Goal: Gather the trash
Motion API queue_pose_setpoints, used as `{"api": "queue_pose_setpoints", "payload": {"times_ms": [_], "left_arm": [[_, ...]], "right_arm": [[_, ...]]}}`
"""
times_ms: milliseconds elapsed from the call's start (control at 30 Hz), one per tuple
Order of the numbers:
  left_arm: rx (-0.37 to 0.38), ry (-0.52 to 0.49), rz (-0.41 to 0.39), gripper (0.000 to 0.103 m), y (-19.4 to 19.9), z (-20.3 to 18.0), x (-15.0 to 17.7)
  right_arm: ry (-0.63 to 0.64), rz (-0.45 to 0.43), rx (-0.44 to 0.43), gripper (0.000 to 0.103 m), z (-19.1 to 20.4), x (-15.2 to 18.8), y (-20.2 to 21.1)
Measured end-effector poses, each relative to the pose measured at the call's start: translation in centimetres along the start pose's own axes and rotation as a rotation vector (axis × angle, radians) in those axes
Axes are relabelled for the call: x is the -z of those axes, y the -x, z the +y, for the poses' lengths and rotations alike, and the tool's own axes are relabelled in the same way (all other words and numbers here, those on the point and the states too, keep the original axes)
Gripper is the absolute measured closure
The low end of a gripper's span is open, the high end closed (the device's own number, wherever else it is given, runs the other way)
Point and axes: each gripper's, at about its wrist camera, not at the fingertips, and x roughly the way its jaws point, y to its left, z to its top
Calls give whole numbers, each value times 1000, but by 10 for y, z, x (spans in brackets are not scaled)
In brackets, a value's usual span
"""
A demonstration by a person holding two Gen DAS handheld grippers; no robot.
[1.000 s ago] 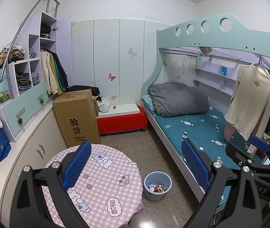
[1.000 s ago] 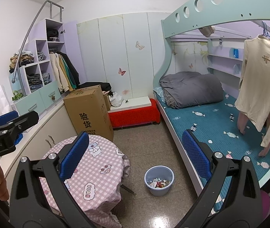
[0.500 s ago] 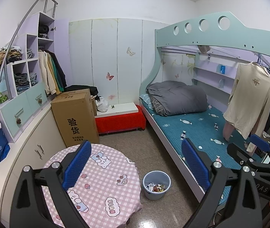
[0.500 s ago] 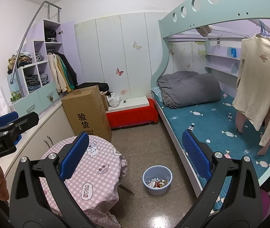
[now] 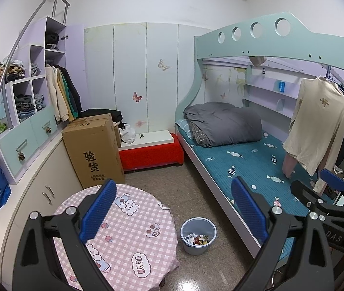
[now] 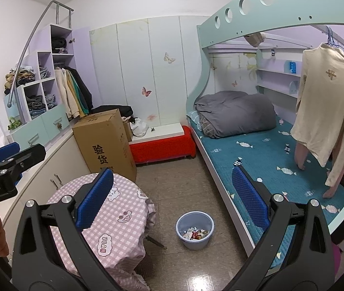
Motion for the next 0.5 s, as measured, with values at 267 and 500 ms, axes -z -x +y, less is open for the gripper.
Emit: {"api": "queue_pose_setpoints", "payload": {"times_ms": [267, 500], "left_arm": [[12, 2, 6, 9, -6, -2, -1], [16, 4, 9, 9, -10, -1, -1]], "right_arm": [[2, 3, 8, 7, -4, 0, -3], [3, 8, 14, 7, -6, 0, -9]]}}
